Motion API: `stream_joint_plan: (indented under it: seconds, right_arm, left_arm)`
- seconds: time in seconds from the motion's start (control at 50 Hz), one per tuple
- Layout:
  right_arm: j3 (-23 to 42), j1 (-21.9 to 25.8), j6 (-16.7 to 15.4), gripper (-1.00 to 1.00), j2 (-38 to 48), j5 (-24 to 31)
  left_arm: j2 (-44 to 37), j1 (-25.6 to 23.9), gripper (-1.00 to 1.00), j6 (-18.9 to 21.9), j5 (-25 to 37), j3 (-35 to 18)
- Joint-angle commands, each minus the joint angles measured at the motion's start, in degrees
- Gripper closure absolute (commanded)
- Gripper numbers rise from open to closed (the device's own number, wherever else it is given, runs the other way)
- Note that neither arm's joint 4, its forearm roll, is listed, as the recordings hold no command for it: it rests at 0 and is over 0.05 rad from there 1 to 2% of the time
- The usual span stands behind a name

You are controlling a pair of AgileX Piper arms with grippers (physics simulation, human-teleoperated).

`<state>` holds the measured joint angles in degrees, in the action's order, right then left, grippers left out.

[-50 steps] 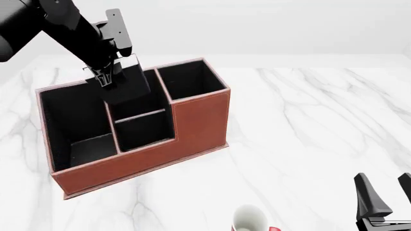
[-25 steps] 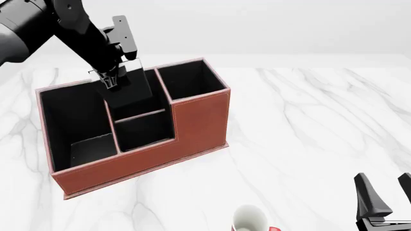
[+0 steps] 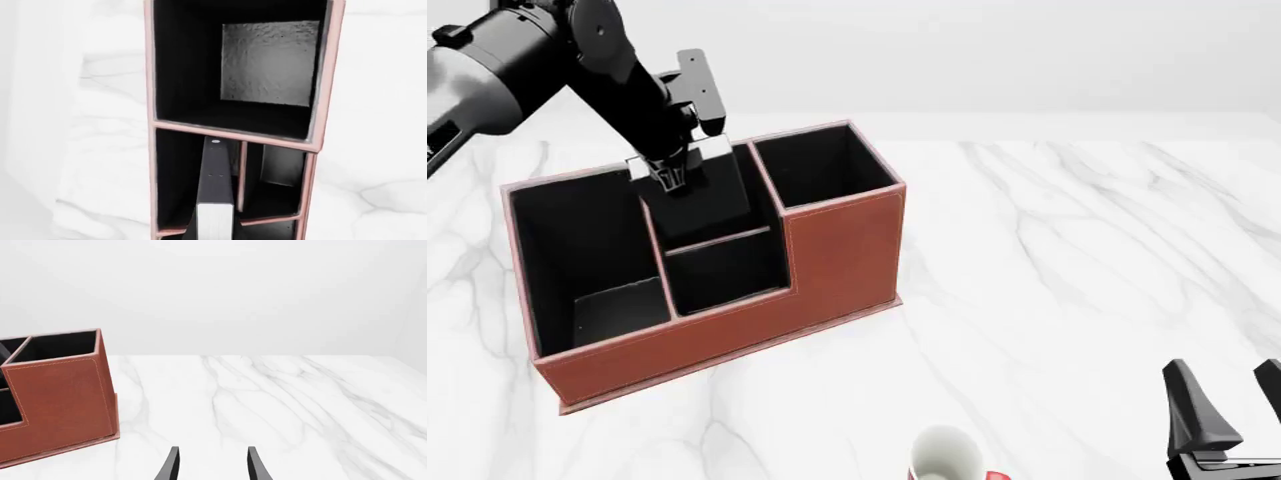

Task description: Pick up the book and place it in the front compartment of the caddy.

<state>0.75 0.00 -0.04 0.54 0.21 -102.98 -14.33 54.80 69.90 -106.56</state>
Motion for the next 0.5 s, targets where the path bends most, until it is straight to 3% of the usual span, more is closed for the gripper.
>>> stream_joint_plan:
  seconds: [0.02,0.5]
  right_arm:
    - [-0.04,0.00,0.00,-1.00,-0.04,0.00]
    - [-0.04,0.00,0.03,-1.00,-0.04,0.00]
  left_arm:
    - [-1.76,-0.16,1.00,0.43,-0.02,-1.01]
    - [-5.60,-0.75,1.00,-1.16,-0.06,-1.28]
